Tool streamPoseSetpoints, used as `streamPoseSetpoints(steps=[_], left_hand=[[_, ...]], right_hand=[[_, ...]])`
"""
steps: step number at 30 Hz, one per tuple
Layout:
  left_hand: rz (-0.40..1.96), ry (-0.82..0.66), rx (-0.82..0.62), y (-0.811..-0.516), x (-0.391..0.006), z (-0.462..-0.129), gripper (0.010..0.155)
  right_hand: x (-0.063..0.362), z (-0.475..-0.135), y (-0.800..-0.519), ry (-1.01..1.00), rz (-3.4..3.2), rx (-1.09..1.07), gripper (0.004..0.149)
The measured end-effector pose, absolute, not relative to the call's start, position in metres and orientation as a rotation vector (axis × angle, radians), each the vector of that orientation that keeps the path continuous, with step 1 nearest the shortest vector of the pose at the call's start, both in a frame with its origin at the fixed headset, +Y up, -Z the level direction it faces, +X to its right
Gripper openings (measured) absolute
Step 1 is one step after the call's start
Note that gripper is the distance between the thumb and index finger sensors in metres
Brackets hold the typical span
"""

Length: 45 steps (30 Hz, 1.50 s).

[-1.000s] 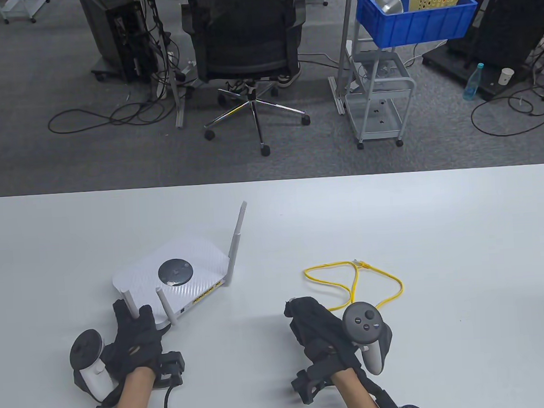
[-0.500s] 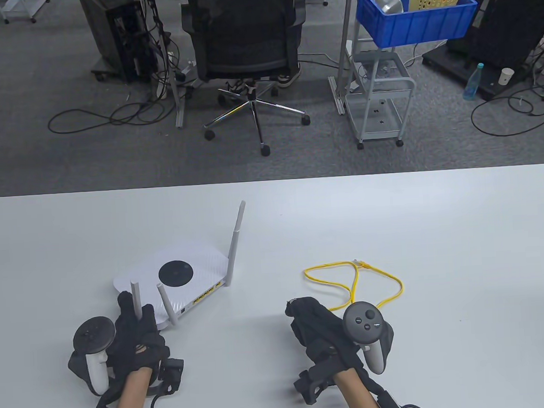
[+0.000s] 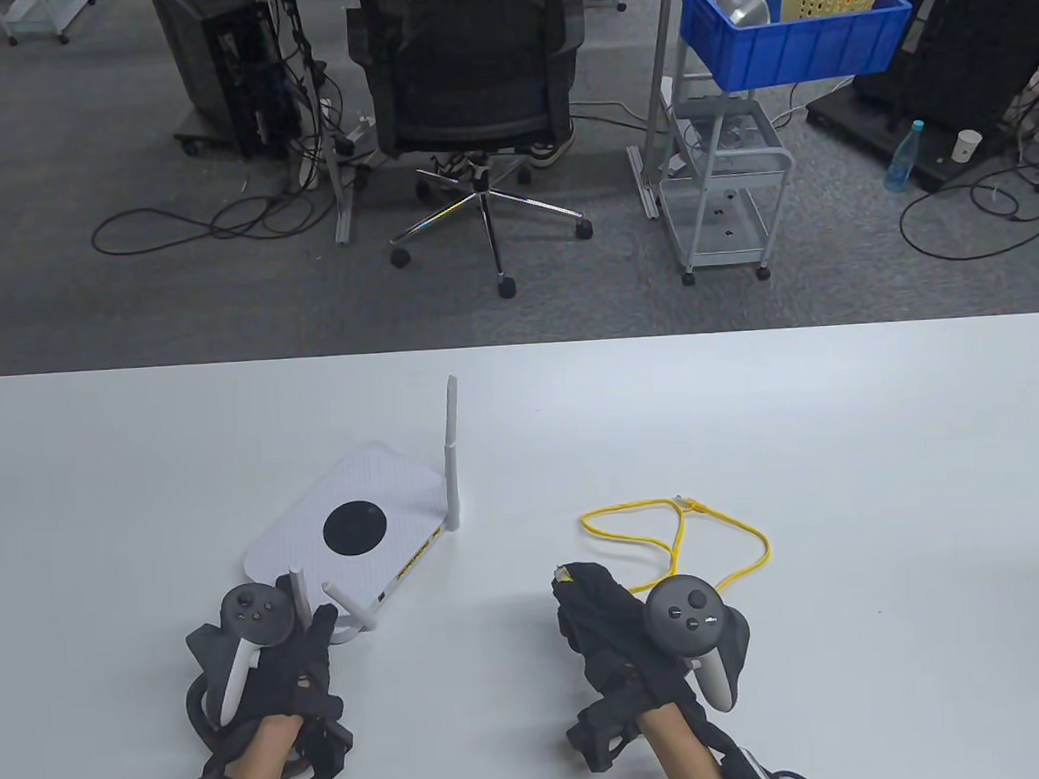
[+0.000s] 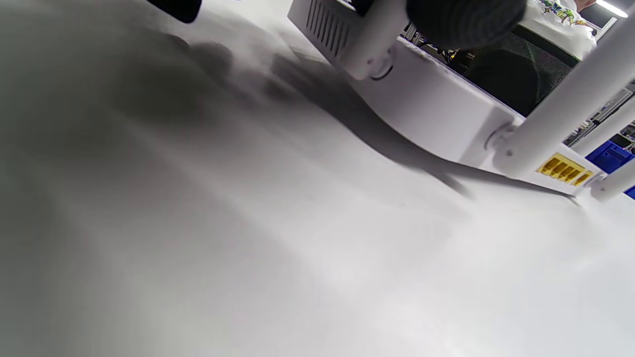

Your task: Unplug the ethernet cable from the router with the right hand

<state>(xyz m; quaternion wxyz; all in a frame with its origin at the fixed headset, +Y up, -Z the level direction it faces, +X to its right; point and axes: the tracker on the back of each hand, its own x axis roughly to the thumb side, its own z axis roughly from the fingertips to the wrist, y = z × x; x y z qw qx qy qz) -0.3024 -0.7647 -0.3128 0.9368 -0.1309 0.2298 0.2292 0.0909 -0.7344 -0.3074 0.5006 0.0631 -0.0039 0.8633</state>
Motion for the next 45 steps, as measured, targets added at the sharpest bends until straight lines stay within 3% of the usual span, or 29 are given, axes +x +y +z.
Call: streamPoseSetpoints(steps=[14, 17, 24, 29, 45], left_hand=[[0.496, 0.471, -0.318, -0.77, -0.303, -0.313, 0.068], [0.532, 0.401, -0.297, -0.757, -0.306, -0.311, 0.079], [0.288, 0.187, -0.181, -0.713, -0.3, -0.29, 0.088], [0.266, 0.14, -0.113, -0.713, -0.299, -0.278, 0.09], [0.29, 0.126, -0.126, -0.723, -0.3, -0.277, 0.091]], right_hand=[[0.084, -0.3, -0.721, -0.139, 2.27, 0.247, 0.053], [0.082, -0.294, -0.713, -0.274, 2.374, 0.284, 0.052], [0.066, -0.288, -0.714, -0.571, 2.888, 0.435, 0.051], [0.059, -0.293, -0.723, -0.558, 3.009, 0.461, 0.05], [0.05, -0.31, -0.756, -0.287, 3.245, 0.511, 0.05]])
